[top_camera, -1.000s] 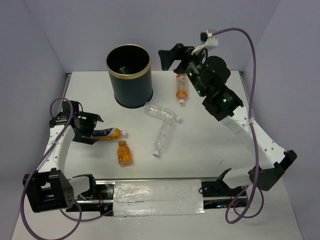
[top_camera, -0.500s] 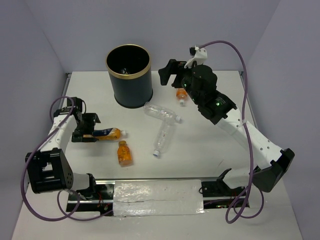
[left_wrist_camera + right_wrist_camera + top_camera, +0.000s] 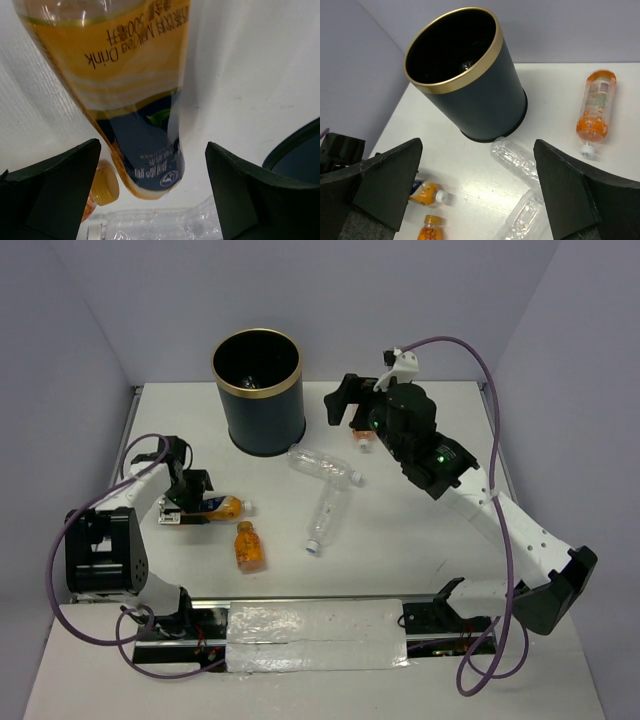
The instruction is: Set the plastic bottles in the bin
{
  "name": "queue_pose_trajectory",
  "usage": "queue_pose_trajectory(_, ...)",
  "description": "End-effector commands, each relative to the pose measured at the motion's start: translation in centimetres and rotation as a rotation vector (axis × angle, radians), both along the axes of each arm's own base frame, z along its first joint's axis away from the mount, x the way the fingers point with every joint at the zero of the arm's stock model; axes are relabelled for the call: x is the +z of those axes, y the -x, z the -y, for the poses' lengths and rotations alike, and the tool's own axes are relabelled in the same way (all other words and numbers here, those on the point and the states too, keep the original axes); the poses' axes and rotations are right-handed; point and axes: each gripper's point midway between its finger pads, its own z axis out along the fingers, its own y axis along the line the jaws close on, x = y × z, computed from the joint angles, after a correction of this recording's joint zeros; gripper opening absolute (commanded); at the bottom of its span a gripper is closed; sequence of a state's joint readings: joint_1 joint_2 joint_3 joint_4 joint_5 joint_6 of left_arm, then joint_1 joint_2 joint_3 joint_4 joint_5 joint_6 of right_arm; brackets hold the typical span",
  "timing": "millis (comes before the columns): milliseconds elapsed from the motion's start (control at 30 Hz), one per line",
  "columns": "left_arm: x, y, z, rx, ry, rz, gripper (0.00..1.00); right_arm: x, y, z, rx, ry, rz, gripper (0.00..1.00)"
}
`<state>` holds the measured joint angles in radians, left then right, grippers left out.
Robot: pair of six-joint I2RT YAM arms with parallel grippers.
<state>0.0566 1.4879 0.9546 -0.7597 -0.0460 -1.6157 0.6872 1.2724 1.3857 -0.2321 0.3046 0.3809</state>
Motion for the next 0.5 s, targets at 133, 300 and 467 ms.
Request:
queue_pose_trajectory(133, -2.3, 0.5, -0.2, 0.090, -0.004, -0.041, 0.89, 0.0, 0.9, 2.3, -0.078, -0.014, -0.008, 1.00)
queue_pose_trajectory(300, -1.7, 0.1, -2.0, 0.130, -0.095, -0.033, 0.58, -0.9, 0.7, 3.2, -0.136, 0.006, -0.032, 1.00)
queue_pose_trajectory(467, 0.4, -1.7, -3.2, 0.129, -0.155, 0.002, 0.37, -0.8, 0.8, 3.3, -0.138, 0.002, -0.027, 1.00)
